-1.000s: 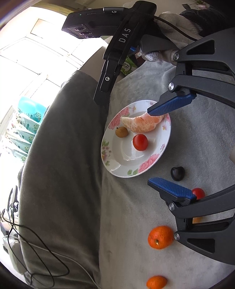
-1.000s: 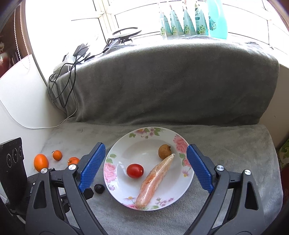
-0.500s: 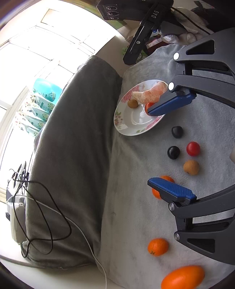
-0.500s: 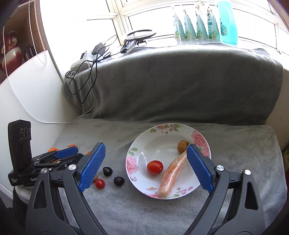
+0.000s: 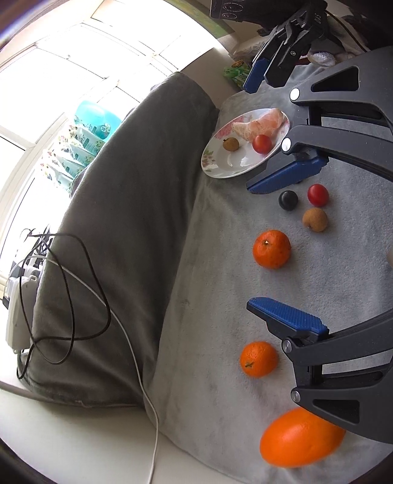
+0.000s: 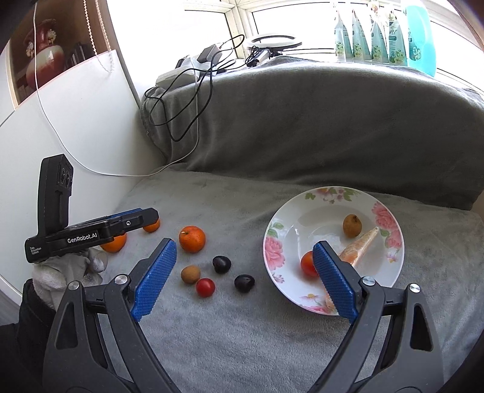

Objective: Organize fruits
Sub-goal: 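Withdraw both tools from the plate back toward the remaining fruit, then move the right tool to the red cherry tomato and close on it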

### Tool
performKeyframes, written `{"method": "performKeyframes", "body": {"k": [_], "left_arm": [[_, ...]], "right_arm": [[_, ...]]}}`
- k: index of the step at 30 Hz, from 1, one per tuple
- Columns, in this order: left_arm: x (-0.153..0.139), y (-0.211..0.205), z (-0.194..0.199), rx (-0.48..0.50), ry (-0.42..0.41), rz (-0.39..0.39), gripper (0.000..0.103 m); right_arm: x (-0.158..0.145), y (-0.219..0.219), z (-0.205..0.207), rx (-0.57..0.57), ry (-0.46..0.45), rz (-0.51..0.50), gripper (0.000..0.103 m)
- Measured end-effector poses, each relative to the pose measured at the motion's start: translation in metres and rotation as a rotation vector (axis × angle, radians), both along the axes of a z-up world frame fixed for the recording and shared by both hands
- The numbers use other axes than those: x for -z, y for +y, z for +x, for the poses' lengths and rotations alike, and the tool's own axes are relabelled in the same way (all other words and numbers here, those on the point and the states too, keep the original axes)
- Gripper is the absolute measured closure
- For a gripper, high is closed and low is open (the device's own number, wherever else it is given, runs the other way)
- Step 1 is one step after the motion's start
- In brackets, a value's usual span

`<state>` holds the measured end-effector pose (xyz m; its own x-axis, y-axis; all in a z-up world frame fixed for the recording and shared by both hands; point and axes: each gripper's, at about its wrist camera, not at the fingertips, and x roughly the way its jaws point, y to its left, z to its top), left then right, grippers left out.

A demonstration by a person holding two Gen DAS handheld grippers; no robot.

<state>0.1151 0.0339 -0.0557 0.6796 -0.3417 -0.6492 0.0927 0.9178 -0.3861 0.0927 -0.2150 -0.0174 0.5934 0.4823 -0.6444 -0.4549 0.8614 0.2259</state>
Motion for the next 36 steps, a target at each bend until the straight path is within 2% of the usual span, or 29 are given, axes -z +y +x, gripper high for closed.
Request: {"method": "performKeyframes", "body": {"k": [9, 11, 17, 27, 31, 36], "left_arm": [[0.019, 0.003, 0.006, 0.009, 0.045, -0.029, 0.033], [0.022, 0.002, 0.007, 0.012, 0.052, -0.032, 0.033], [0.027, 0.0, 0.011, 0.02, 0.065, -0.036, 0.033], [0.037, -0.007, 0.018, 0.042, 0.084, -0.027, 0.04], [0.039, -0.015, 0.02, 0.058, 0.086, 0.01, 0.047], [0.04, -0.026, 0.022, 0.082, 0.084, 0.069, 0.051]], "right_arm": [[0.023, 0.026, -0.008, -0.072, 0.04, -0.036, 0.011], [0.03, 0.033, -0.008, -0.088, 0.054, -0.055, 0.023], [0.049, 0.046, -0.006, -0.129, 0.097, -0.075, 0.04], [0.069, 0.062, 0.002, -0.164, 0.135, -0.114, 0.052], [0.075, 0.067, 0.005, -0.178, 0.143, -0.129, 0.06], [0.082, 0.07, 0.012, -0.176, 0.157, -0.136, 0.063]]}}
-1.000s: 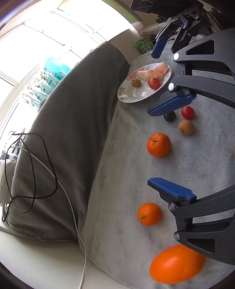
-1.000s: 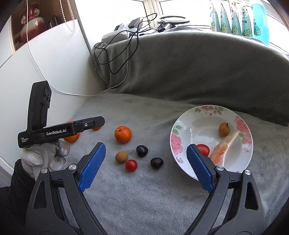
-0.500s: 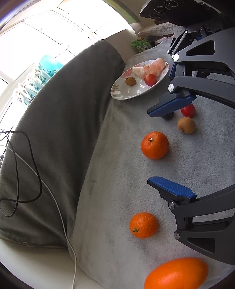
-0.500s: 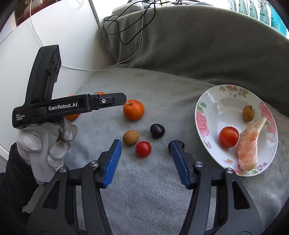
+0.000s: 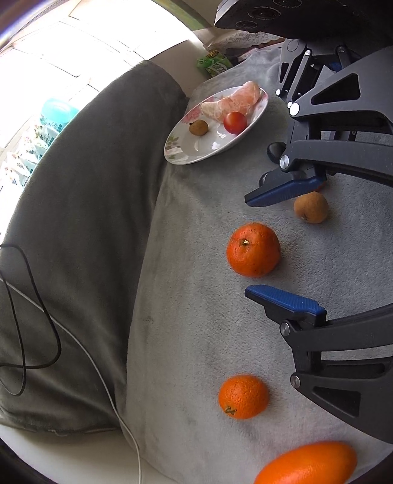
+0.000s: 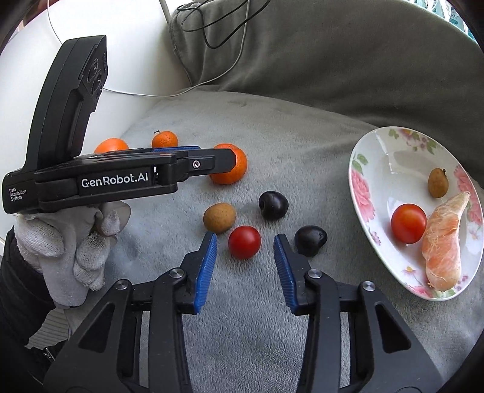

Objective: Organize fruits
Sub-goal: 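Move the right tool to the red cherry tomato and close on it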

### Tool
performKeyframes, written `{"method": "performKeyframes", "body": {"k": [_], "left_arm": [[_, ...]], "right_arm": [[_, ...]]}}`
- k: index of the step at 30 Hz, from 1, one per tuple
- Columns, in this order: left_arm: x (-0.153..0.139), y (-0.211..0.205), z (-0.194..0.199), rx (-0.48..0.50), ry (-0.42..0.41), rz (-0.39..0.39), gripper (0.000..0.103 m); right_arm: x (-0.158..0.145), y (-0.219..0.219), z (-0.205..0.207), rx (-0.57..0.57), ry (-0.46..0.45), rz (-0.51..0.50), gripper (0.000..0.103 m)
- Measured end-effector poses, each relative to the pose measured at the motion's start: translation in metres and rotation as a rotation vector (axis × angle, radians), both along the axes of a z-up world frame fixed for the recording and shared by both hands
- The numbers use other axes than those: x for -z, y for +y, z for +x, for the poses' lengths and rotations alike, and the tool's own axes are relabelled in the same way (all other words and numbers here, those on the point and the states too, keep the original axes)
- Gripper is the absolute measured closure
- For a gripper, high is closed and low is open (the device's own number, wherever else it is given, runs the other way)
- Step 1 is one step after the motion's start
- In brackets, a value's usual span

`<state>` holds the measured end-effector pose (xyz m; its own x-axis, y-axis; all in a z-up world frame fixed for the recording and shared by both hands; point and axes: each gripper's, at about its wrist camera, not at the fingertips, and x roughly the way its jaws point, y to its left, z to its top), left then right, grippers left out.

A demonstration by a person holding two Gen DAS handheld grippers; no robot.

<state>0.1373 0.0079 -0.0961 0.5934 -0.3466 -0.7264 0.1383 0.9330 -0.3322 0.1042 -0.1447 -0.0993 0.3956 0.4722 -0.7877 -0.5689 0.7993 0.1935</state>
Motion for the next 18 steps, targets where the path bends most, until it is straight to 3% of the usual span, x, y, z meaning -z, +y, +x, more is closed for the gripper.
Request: {"method": "performKeyframes", "body": {"k": [18], "left_arm": [[0.014, -0.009, 0.012, -0.004, 0.027, 0.049, 0.059]], "right_arm": [[0.007, 0.002, 0.004, -0.01, 0.022, -0.004, 0.073]]}}
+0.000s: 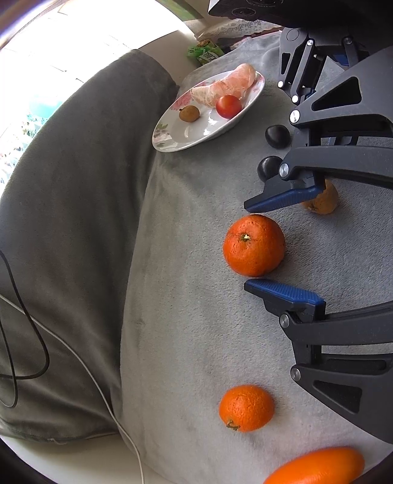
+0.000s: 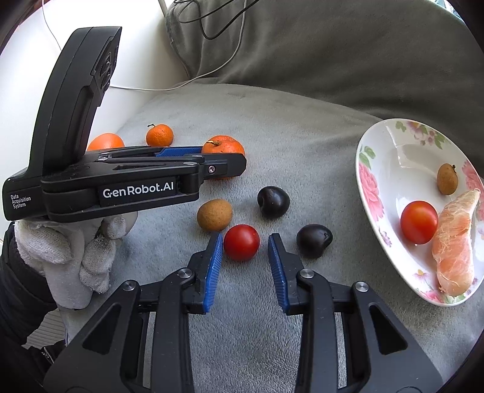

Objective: Organize fruits
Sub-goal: 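Move the right tool to the red cherry tomato and close on it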

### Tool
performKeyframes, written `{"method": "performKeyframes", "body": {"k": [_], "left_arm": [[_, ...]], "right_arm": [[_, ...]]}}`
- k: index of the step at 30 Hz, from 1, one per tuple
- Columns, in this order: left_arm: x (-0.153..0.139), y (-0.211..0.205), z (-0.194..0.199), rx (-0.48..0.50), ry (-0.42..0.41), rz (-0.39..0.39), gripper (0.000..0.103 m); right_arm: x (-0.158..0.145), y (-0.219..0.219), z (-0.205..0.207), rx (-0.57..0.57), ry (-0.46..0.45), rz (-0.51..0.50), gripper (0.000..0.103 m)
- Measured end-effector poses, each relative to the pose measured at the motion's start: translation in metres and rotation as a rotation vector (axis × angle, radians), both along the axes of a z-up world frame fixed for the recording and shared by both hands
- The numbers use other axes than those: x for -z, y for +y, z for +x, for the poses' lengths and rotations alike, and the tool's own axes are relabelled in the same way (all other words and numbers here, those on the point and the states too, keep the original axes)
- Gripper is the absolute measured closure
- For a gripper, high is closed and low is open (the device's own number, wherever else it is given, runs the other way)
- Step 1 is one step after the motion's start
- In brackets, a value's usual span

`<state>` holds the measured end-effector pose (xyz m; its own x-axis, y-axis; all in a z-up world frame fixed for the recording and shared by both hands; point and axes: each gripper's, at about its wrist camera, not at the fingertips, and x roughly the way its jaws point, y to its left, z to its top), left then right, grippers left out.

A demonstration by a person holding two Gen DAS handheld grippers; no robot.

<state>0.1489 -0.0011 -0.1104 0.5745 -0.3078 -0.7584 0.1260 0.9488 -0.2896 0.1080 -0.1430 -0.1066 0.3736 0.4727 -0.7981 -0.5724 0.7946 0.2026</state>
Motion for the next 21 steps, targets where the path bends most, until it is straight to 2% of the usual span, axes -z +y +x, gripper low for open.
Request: {"method": "performKeyframes", "body": {"k": [3, 5, 21], "left_arm": [[0.001, -0.001, 0.002, -0.001, 0.001, -0.004, 0.061], [0.001, -0.001, 0.001, 0.002, -0.001, -0.005, 0.063], [-0.007, 0.003, -0.006, -0.001, -0.024, -0.01, 0.064]], "right_arm": [[0.001, 0.002, 0.0, -0.003, -0.001, -0.005, 0.073], [0.0, 0.003, -0.001, -0.01, -0.001, -0.007, 0.077], [-0.011, -0.006, -0.005, 0.01, -0.032, 0.006, 0.077]]}}
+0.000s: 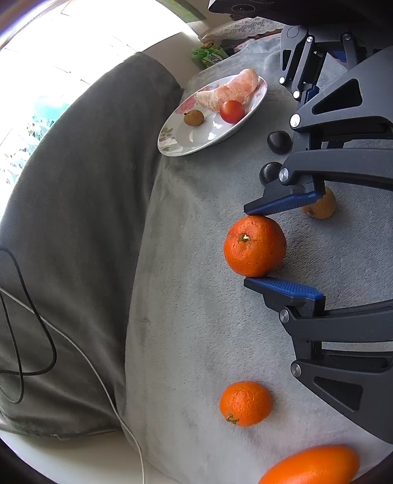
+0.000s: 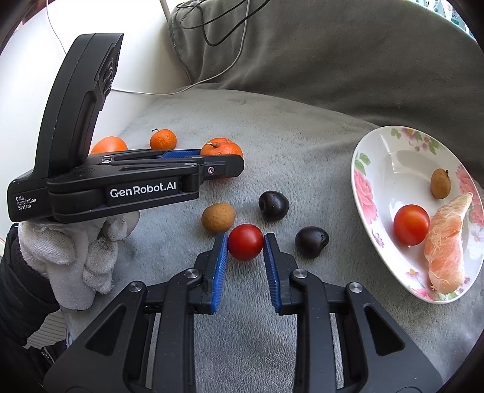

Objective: Organize fruits
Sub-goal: 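Move the right tool to the red cherry tomato and close on it, then lift the cherry tomato with the right tool while the left tool grasps a mandarin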

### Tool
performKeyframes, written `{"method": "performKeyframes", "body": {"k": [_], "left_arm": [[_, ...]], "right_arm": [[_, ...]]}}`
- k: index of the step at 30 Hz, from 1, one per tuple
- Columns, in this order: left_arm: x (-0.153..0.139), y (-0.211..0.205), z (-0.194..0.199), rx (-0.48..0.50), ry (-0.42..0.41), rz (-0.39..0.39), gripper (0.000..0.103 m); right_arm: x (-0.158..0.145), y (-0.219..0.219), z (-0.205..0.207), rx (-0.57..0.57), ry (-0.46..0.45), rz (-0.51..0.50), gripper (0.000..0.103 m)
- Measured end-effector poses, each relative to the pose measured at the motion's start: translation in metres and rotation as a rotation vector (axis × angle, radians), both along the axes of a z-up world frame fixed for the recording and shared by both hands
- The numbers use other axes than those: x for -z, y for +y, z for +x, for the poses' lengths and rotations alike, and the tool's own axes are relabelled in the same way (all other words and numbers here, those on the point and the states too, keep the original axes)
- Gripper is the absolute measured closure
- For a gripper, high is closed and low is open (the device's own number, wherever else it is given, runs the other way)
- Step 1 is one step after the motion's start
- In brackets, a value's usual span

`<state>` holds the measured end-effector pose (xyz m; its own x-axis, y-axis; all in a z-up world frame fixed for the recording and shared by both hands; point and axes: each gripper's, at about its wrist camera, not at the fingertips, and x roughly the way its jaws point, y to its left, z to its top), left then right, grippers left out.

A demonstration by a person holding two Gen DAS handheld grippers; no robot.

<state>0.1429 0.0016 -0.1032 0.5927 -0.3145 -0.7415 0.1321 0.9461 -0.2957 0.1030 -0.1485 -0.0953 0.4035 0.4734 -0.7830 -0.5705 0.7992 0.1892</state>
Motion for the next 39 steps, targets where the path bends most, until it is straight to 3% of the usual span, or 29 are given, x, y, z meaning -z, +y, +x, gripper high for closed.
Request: {"method": "performKeyframes", "body": {"k": [26, 39], "left_arm": [[-0.033, -0.039, -0.008, 0.07, -0.07, -0.021, 0.064], [-0.038, -0.067, 0.006, 0.115, -0.081, -0.022, 0.064]], "right_arm": [[-0.06, -0.094, 0.006, 0.194, -0.127, 0.07, 0.077], [-0.068, -0.133, 0.018, 0.277, -0.142, 0.08, 0.077]]}}
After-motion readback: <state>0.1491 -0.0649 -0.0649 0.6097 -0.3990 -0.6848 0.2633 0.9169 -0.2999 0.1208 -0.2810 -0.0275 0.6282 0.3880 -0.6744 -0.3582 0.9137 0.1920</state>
